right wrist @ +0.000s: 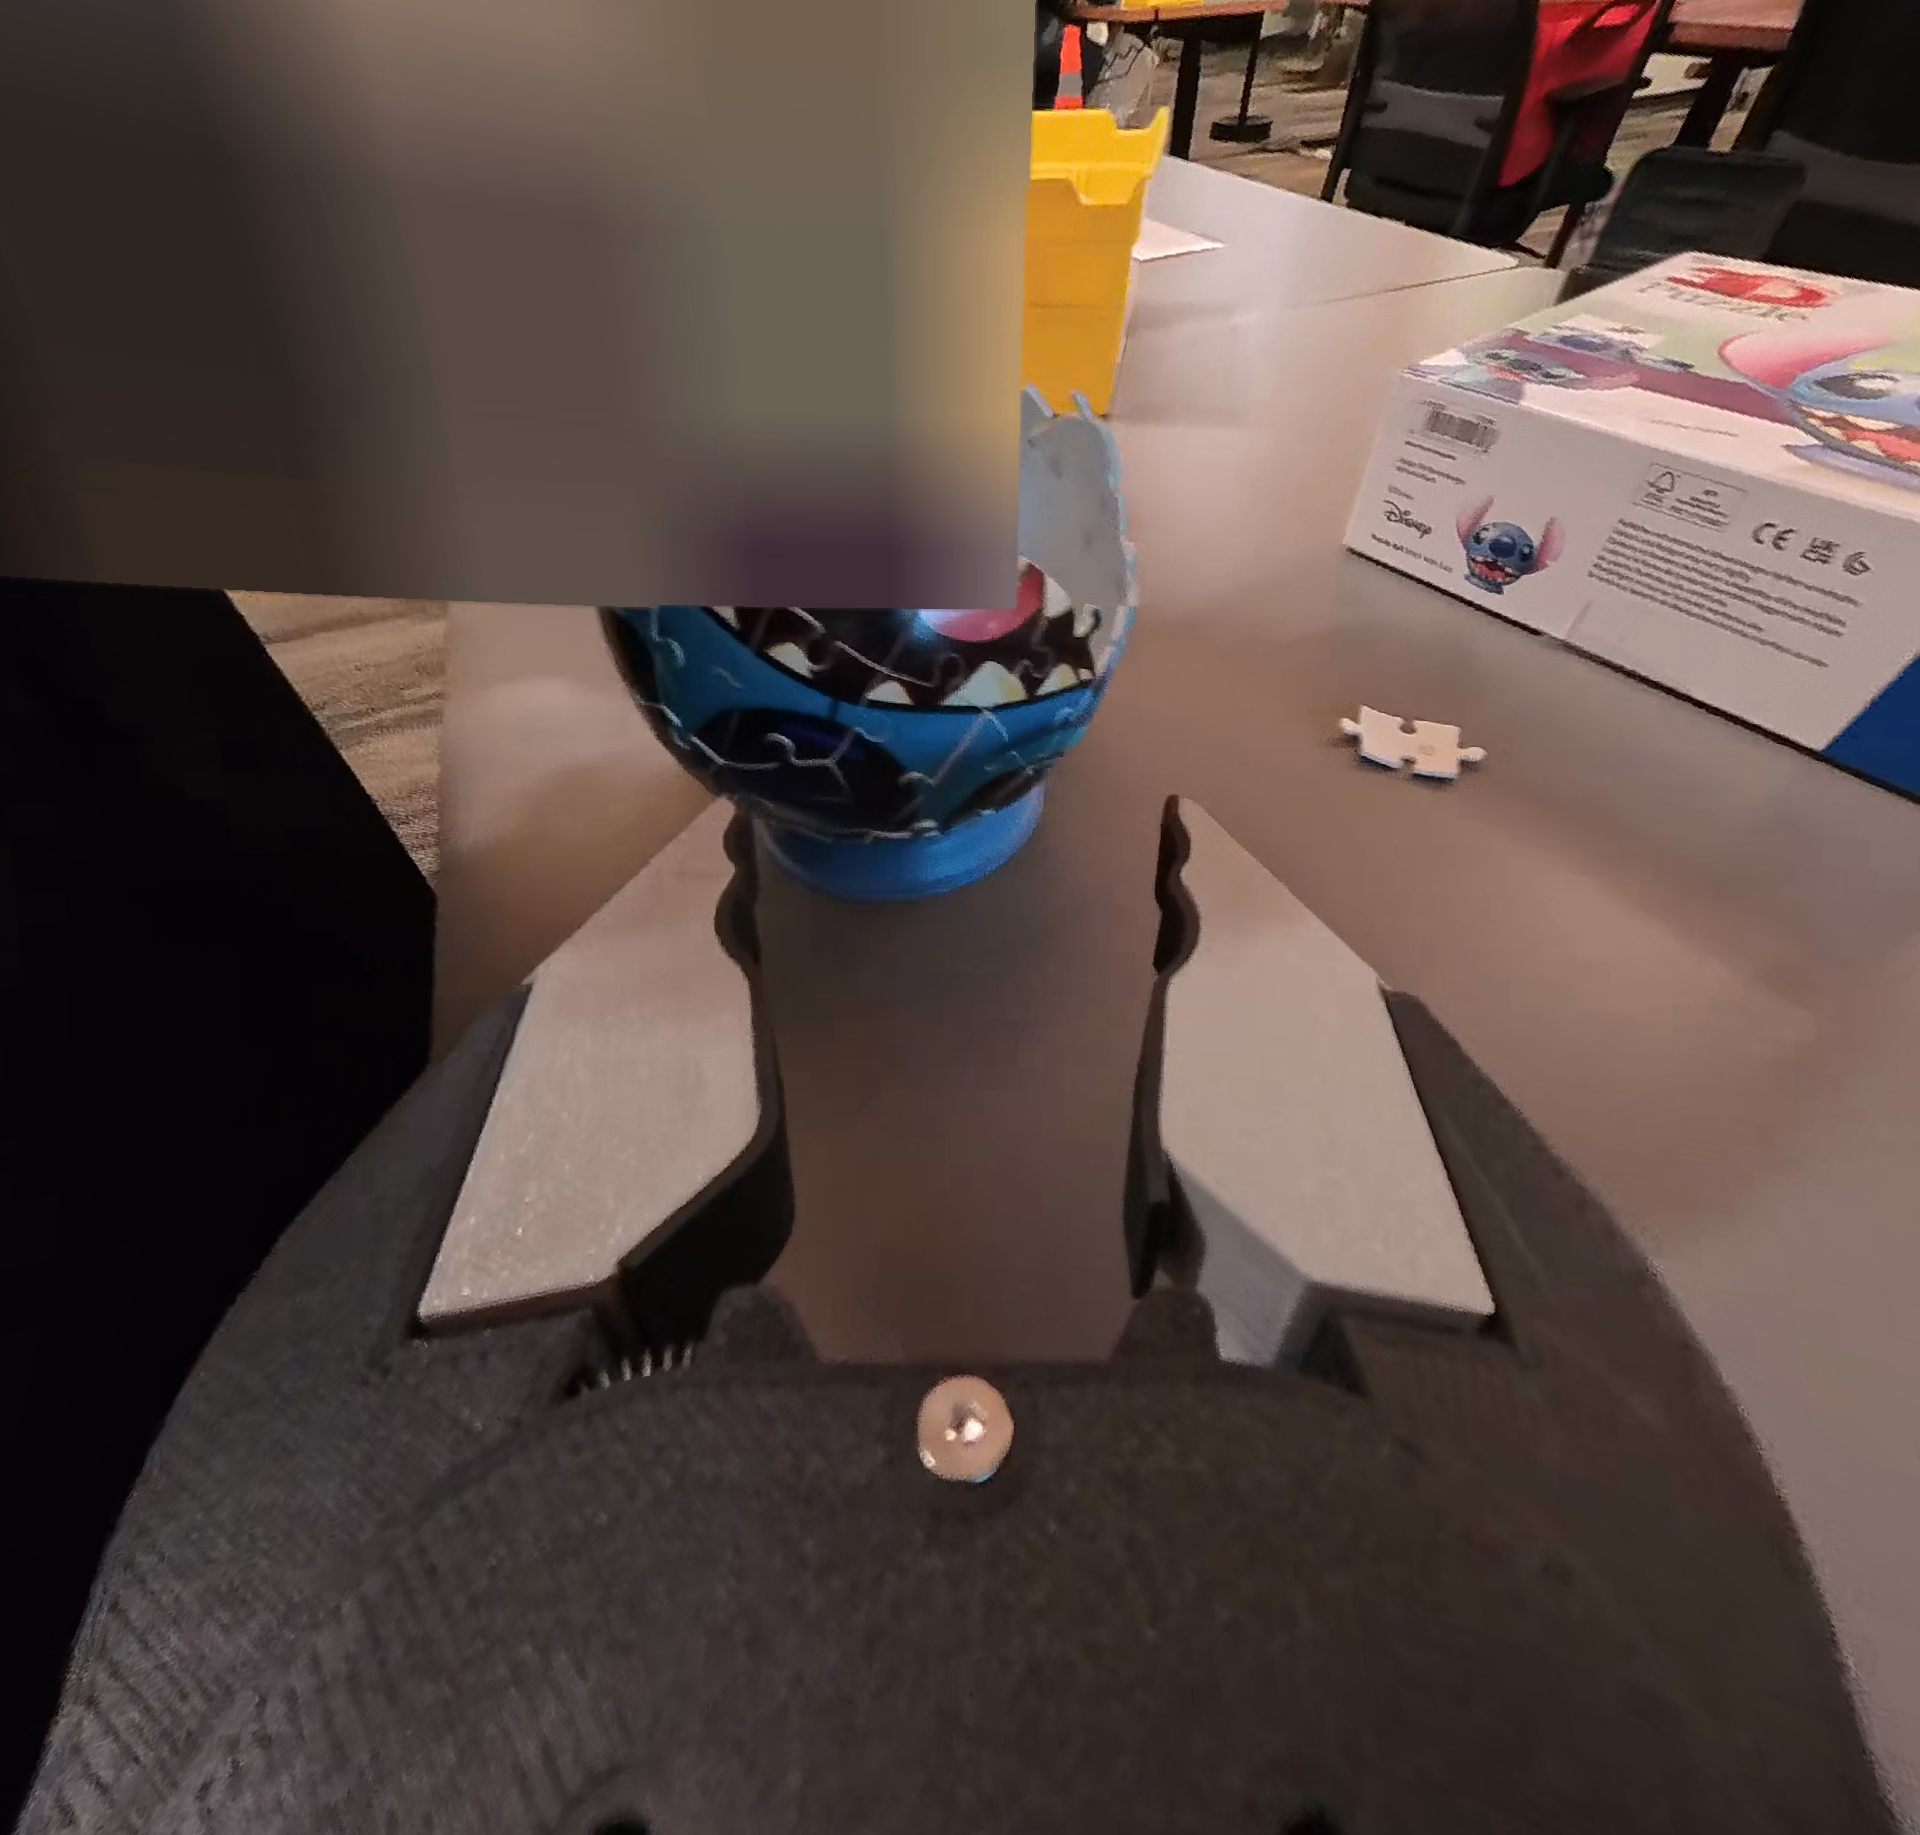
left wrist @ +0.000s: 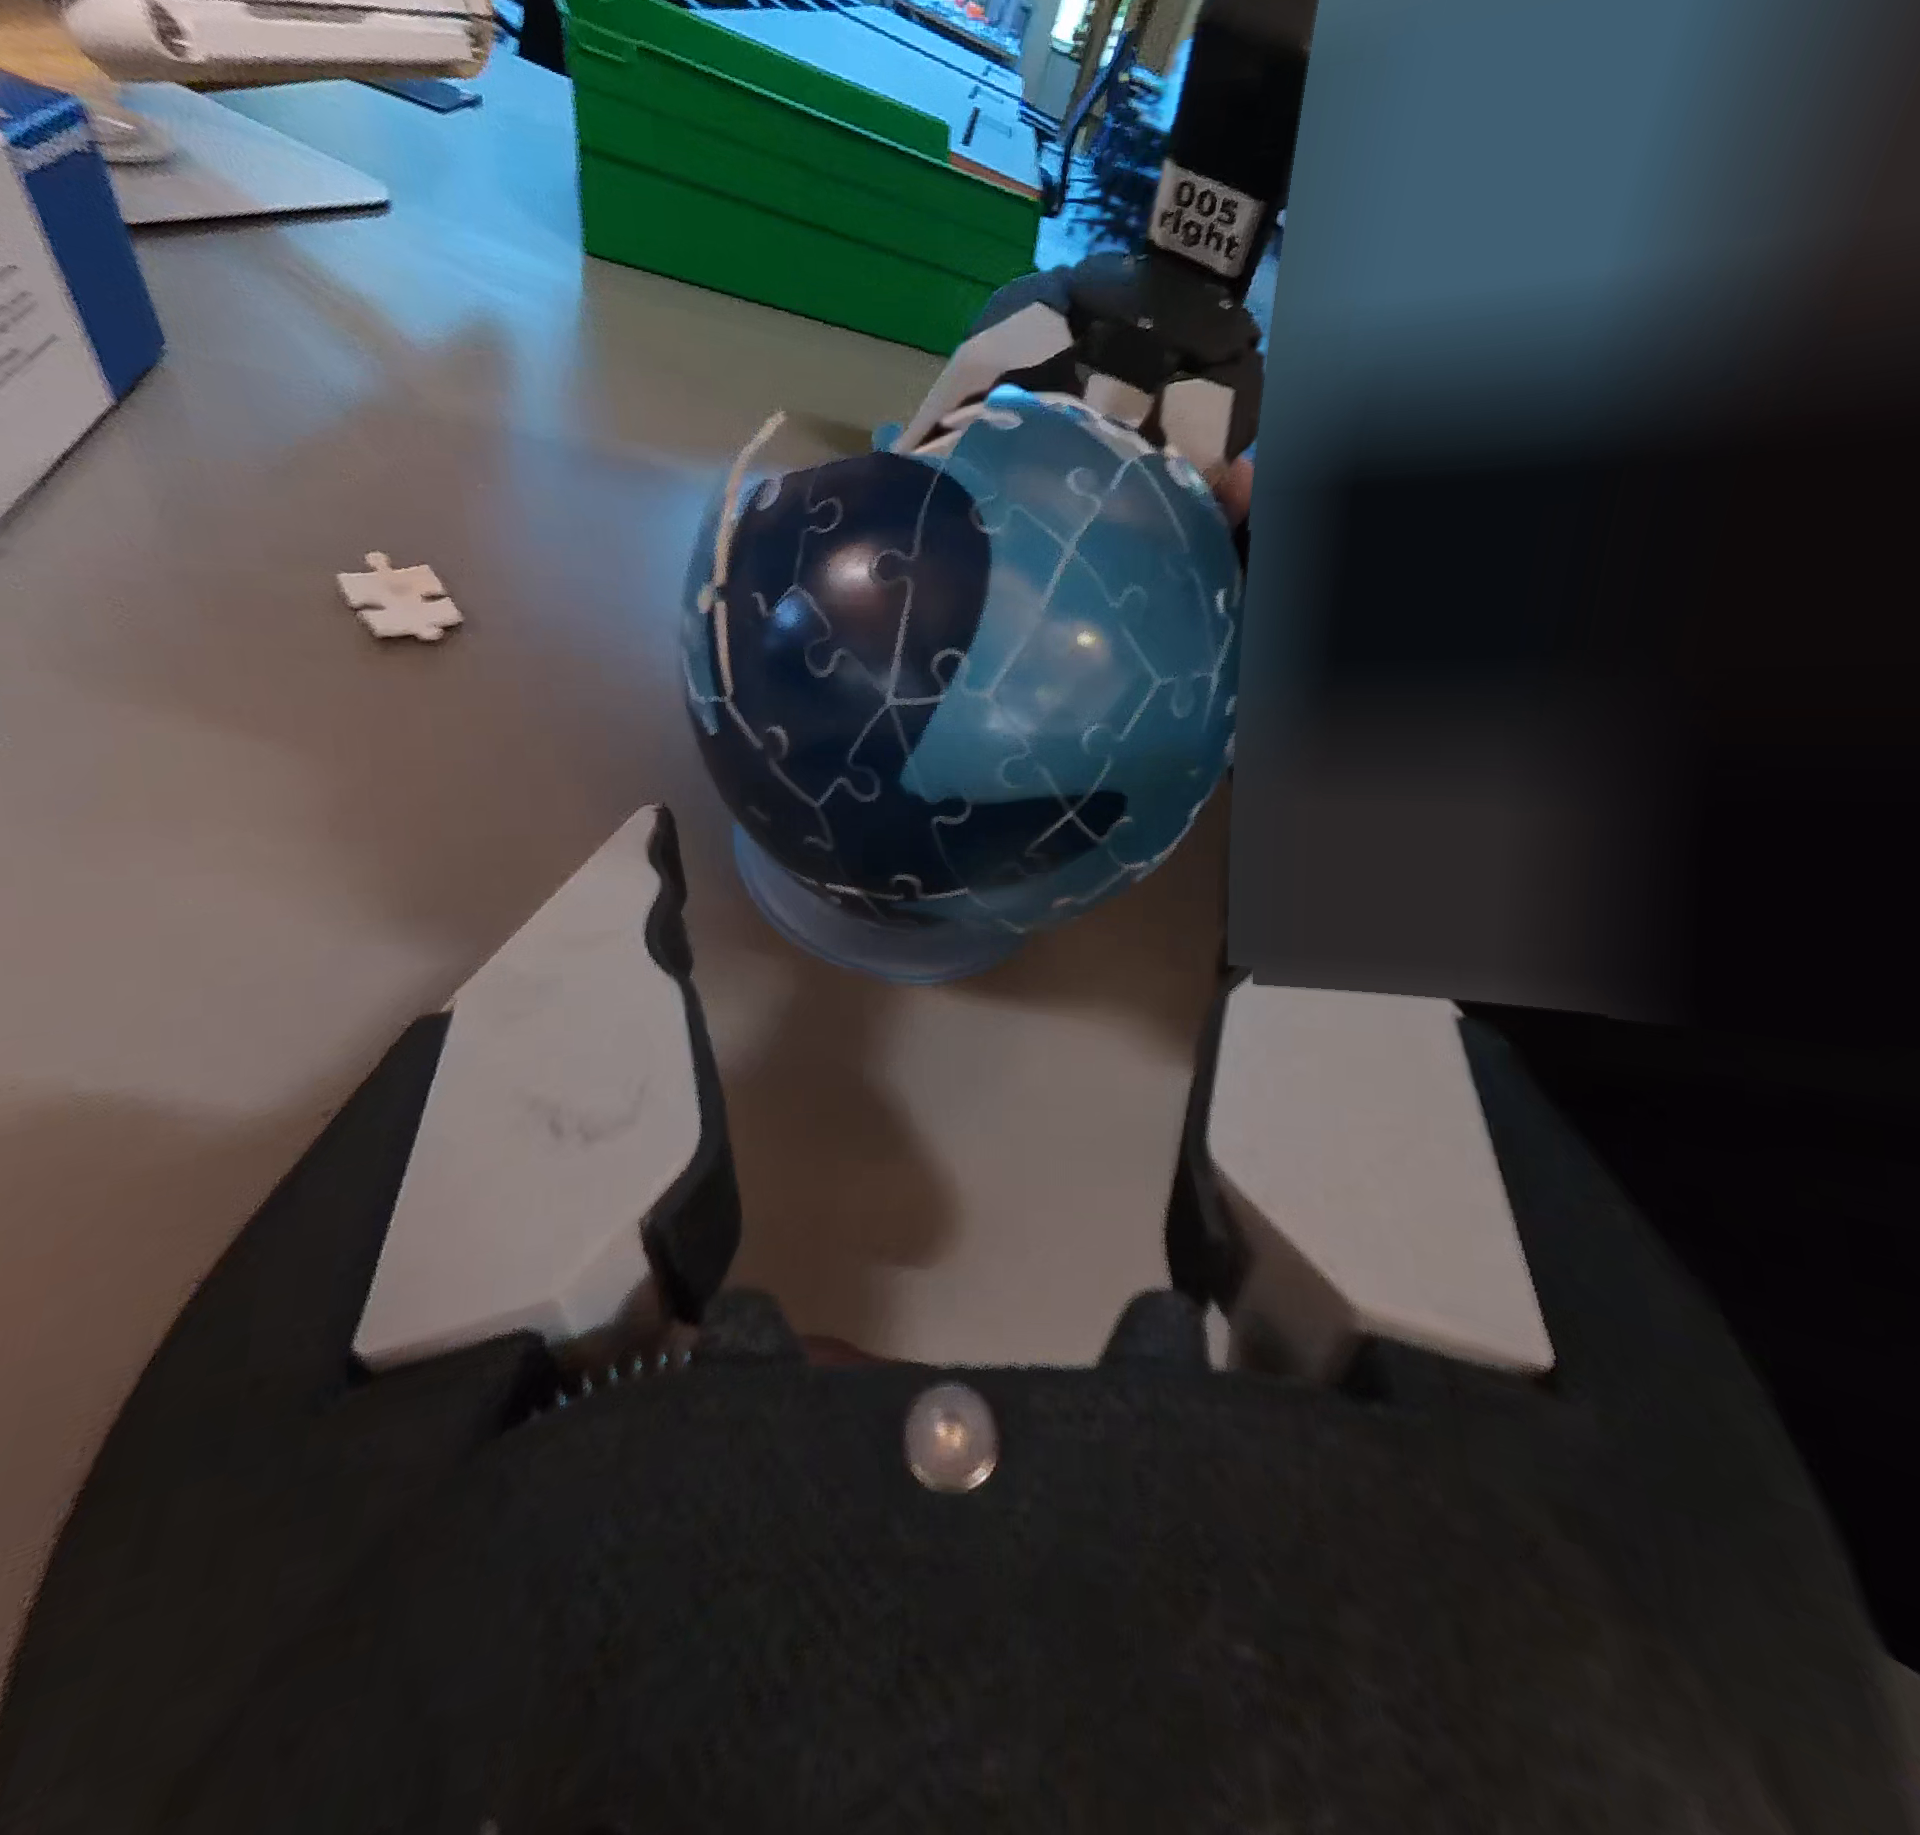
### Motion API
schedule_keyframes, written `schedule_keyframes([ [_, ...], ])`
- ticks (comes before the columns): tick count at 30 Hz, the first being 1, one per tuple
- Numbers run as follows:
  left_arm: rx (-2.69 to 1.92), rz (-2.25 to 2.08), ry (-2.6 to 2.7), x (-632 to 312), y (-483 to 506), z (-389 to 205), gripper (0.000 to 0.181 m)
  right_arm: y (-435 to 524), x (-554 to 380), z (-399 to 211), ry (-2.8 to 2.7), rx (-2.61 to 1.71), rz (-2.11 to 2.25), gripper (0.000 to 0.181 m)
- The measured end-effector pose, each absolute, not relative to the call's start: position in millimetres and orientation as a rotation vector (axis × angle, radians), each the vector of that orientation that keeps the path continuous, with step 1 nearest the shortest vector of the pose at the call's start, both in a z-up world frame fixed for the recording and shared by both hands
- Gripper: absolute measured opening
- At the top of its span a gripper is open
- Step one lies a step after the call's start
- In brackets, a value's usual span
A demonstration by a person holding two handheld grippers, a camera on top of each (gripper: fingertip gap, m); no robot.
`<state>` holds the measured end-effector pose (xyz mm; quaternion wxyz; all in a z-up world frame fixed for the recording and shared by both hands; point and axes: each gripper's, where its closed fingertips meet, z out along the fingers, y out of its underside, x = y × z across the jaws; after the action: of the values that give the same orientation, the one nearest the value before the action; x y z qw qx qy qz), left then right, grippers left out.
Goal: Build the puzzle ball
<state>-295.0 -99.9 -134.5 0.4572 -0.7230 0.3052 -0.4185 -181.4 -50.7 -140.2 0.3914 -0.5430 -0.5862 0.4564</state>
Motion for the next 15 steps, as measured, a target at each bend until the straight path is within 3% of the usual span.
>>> schedule_keyframes([
  [6,-1.744,-1.068,0.784,-284,-114,-127,0.097,-69,-197,-147,-1.554,-1.385,1.153,0.079],
  [15,-1.738,-1.066,0.757,-273,-136,-126,0.107,-62,-199,-141,-1.487,-1.418,1.241,0.079],
])
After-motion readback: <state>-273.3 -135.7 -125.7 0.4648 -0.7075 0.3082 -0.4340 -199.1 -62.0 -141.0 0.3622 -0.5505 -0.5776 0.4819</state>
